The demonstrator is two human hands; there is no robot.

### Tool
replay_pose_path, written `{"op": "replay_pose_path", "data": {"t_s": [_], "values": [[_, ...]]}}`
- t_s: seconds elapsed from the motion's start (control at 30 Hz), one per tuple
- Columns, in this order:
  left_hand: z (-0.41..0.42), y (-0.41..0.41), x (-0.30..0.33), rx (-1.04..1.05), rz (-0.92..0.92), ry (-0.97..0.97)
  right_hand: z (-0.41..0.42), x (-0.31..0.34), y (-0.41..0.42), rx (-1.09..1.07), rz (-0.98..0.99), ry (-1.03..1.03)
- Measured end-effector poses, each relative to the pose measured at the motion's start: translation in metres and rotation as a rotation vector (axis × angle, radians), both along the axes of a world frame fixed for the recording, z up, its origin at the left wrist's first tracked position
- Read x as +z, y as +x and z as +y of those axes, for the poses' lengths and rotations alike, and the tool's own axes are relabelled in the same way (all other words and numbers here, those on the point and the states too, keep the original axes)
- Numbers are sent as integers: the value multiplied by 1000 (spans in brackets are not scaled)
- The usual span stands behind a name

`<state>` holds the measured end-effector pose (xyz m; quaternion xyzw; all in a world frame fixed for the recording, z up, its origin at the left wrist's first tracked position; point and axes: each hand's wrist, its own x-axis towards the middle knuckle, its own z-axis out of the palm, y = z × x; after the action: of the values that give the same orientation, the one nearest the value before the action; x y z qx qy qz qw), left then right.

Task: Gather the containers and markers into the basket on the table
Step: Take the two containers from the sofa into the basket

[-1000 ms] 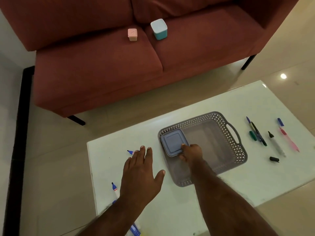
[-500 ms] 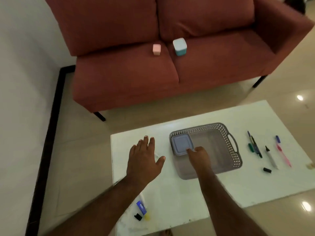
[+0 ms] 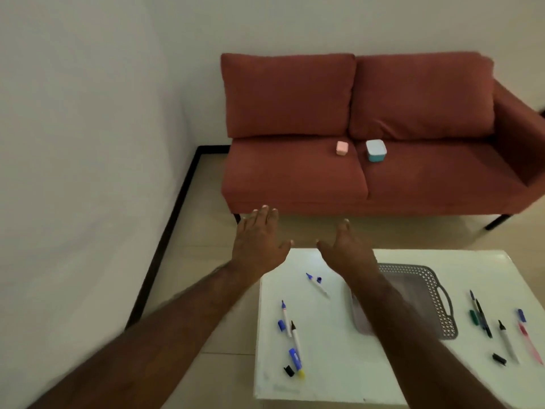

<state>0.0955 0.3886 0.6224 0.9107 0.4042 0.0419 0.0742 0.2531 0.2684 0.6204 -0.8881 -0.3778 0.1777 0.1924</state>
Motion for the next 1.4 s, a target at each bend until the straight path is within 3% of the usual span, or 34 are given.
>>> {"op": "replay_pose_path", "data": {"t_s": [0.27, 0.7, 1.07, 1.4], "values": [[110, -113, 39, 74, 4, -4, 101, 44, -85, 121, -115, 11], [235, -290, 34, 47, 66, 7, 220, 53, -253, 62, -73, -35], [295, -271, 32, 0, 60, 6, 264, 52, -228, 3, -89, -38], [395, -157, 40, -51, 67, 31, 347, 40, -118, -59, -44, -28]]}}
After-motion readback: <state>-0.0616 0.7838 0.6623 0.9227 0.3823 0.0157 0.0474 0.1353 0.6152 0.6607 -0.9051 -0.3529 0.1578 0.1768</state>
